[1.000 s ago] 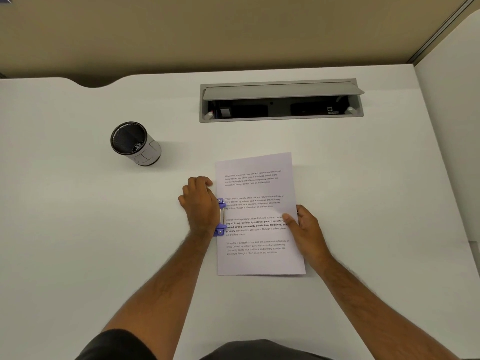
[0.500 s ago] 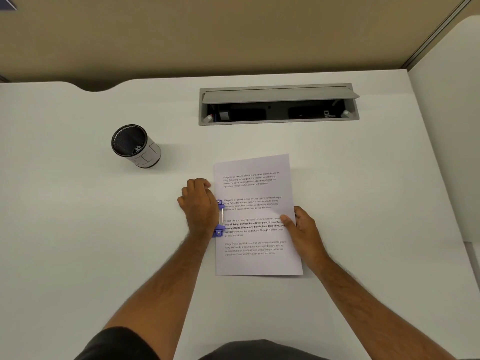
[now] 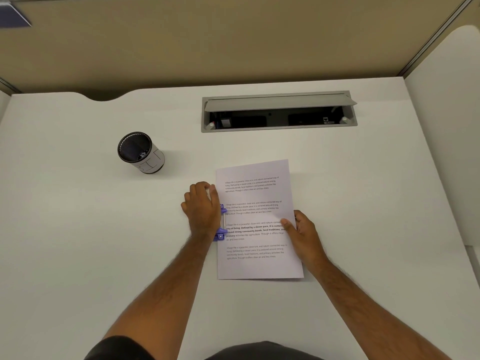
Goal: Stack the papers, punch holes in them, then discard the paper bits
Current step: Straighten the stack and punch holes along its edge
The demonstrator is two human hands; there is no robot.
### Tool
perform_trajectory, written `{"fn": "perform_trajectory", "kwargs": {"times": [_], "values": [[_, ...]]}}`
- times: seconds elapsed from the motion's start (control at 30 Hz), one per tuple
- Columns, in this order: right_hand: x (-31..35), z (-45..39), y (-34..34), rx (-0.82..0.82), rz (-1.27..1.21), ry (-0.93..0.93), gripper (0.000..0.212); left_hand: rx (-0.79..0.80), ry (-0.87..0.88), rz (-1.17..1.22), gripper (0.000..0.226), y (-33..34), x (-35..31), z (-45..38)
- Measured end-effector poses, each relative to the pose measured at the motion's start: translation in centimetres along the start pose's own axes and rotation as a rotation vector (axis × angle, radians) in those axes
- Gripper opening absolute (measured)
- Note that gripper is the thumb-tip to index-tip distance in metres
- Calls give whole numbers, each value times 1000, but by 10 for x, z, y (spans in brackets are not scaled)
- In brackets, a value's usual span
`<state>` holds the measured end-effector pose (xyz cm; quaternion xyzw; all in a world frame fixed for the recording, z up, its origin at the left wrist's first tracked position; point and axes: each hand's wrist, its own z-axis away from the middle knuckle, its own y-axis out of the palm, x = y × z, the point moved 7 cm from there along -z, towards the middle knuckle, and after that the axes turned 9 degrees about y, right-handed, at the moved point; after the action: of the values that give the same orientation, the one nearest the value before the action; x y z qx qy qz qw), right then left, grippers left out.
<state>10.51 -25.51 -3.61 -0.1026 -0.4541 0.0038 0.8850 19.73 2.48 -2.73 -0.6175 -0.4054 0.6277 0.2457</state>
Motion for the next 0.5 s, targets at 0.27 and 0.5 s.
{"fn": "perform_trajectory", "kwargs": {"times": [0.27,0.5], "values": [[3,2,0,2,22,-8,10,41,-90,74,31,-2,0,0],[5,3,0,0,20,1,10,138,-278,437,18,-7,7,6]]}}
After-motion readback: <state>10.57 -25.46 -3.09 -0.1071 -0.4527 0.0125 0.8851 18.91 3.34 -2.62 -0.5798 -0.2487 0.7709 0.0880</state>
